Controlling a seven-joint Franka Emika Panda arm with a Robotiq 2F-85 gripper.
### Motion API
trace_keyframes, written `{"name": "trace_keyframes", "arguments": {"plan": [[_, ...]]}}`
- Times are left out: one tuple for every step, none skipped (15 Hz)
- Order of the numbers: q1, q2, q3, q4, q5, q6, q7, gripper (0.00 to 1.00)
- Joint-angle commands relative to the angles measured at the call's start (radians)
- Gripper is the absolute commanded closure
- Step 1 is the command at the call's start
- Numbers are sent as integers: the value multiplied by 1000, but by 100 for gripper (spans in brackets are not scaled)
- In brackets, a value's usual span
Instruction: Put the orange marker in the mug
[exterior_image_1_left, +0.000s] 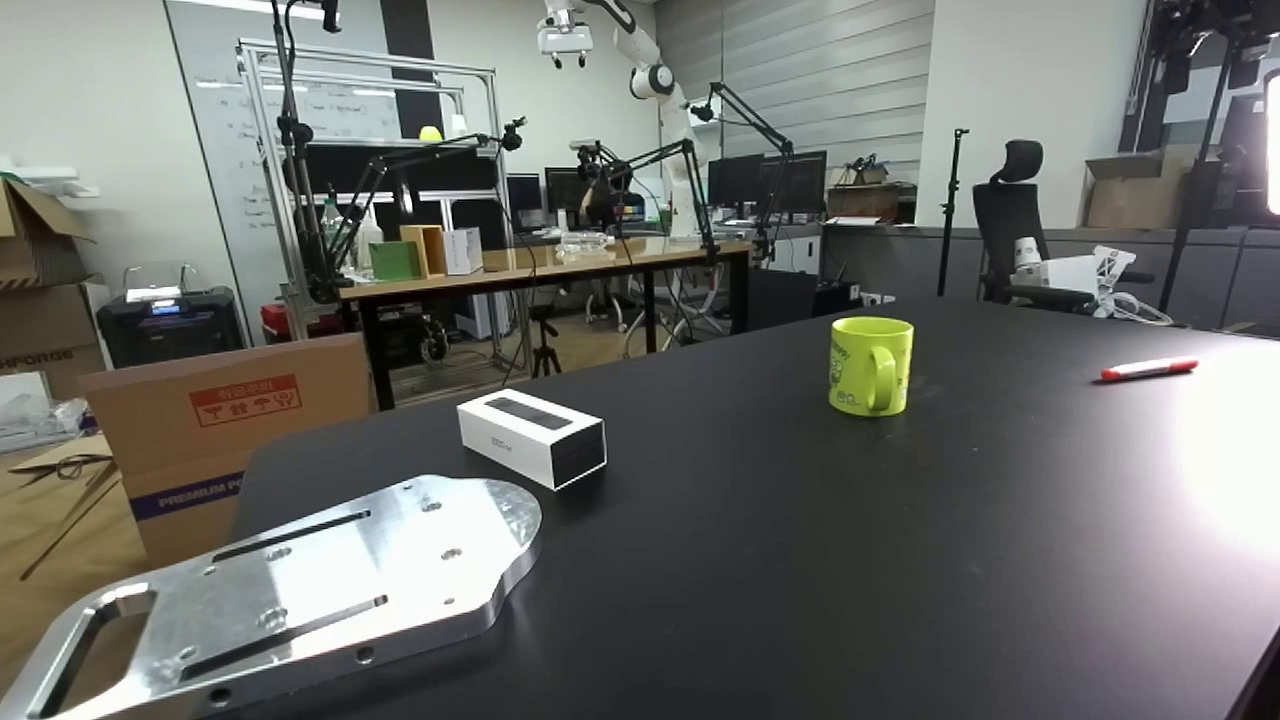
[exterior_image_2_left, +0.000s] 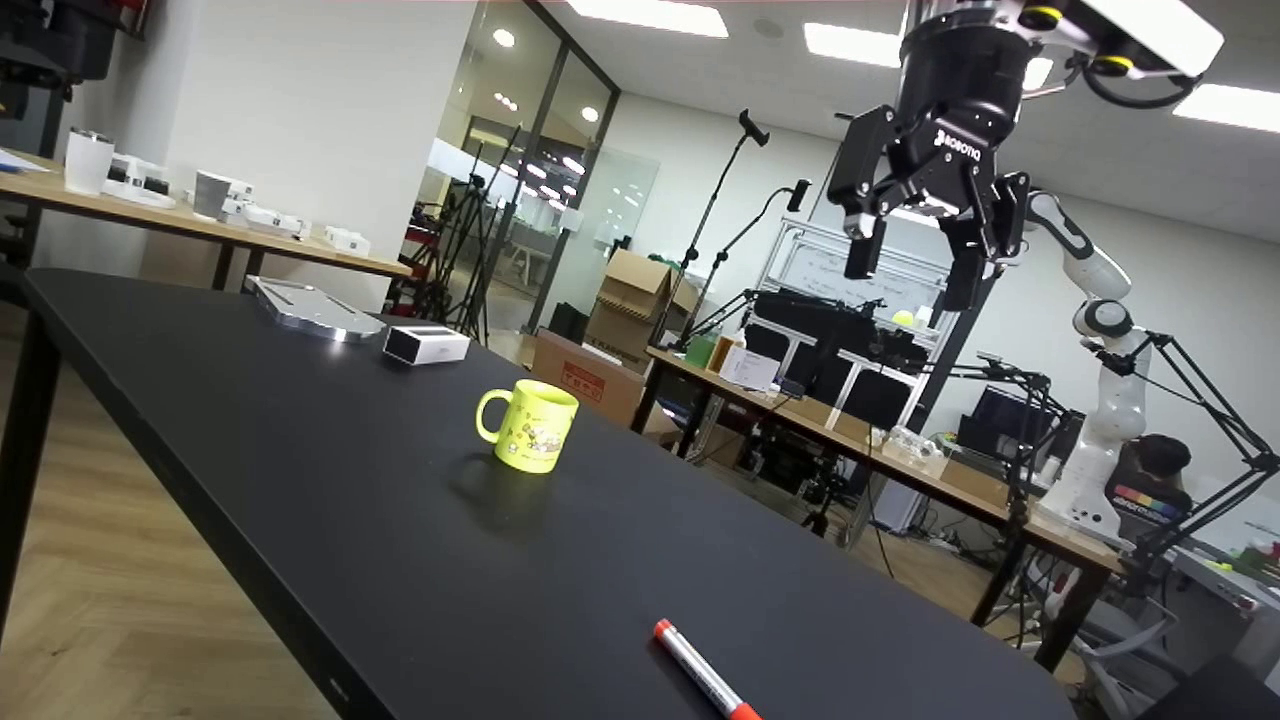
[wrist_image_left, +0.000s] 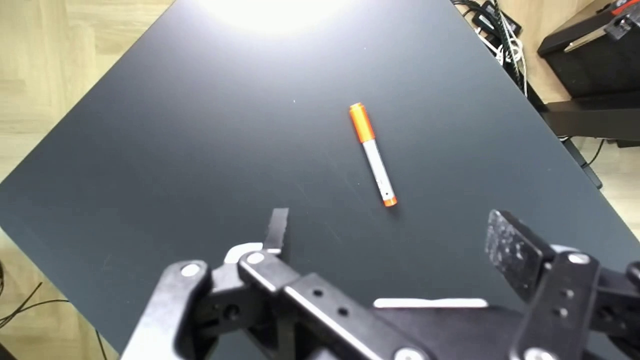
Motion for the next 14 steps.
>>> {"name": "trace_keyframes", "arguments": {"plan": [[-27, 0, 28, 5, -8, -3, 6, 0], [-27, 0, 28, 6, -8, -4, 7, 0], [-28, 0, 28, 8, -8, -4, 7, 0], [-28, 0, 28, 9, -8, -4, 7, 0], [-28, 0, 28, 9, -8, -4, 7, 0], [-26, 18, 27, -3, -9, 53, 51, 0], [-28, 34, 29, -6, -10, 79, 66, 0], [-29, 60, 29, -11, -13, 122, 96, 0], [-30, 81, 31, -16, -13, 151, 118, 0], [-34, 106, 36, -22, -9, 190, 133, 0], [-36, 133, 39, -22, -12, 205, 146, 0], [-34, 159, 42, -25, -19, 219, 169, 0], [-33, 183, 48, -30, -21, 230, 180, 0], [-34, 205, 54, -35, -22, 242, 189, 0]]}}
